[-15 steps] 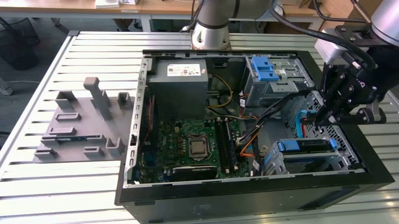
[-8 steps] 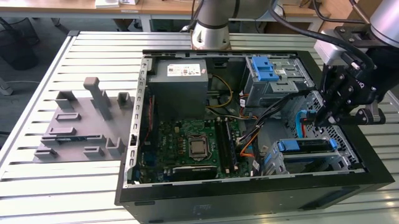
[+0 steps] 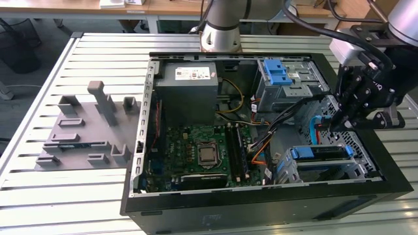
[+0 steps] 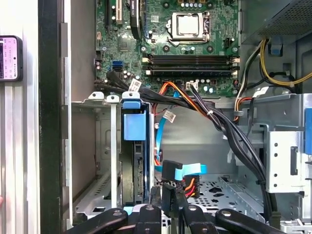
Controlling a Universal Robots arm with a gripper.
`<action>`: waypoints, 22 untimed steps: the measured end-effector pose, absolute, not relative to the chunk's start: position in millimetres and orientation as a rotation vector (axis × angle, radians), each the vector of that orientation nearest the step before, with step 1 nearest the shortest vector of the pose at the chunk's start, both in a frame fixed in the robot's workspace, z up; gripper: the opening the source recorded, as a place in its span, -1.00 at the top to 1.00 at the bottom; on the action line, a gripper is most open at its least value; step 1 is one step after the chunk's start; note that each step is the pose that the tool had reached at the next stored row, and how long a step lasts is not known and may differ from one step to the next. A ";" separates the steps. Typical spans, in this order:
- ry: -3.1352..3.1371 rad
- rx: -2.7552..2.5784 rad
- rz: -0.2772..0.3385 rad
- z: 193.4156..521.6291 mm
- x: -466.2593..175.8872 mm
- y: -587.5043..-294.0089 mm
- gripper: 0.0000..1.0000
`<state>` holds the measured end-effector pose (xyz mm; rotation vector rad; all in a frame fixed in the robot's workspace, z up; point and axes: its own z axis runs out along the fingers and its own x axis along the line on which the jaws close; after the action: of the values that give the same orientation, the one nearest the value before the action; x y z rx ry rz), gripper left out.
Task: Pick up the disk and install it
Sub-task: 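Insert the first disk wire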
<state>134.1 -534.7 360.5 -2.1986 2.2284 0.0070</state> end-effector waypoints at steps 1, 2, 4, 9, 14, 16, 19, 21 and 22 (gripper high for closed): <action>2.228 -2.199 0.007 360.4 134.1 -533.3 0.51; 2.228 -2.199 0.007 360.4 134.0 -532.2 0.51; 2.228 -2.199 0.007 360.1 134.1 -530.8 0.51; 2.231 -2.201 0.002 357.7 134.1 -530.1 0.51; 2.233 -2.203 -0.004 355.0 134.1 -530.2 0.53; 2.233 -2.203 -0.003 355.0 134.1 -530.2 0.65; 2.231 -2.201 0.001 354.4 134.1 -530.2 0.67; 2.230 -2.200 0.002 353.8 134.0 -531.4 0.67; 2.230 -2.200 0.003 353.4 133.7 -532.2 0.67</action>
<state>133.7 -532.2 353.4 -2.2002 2.2301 0.0030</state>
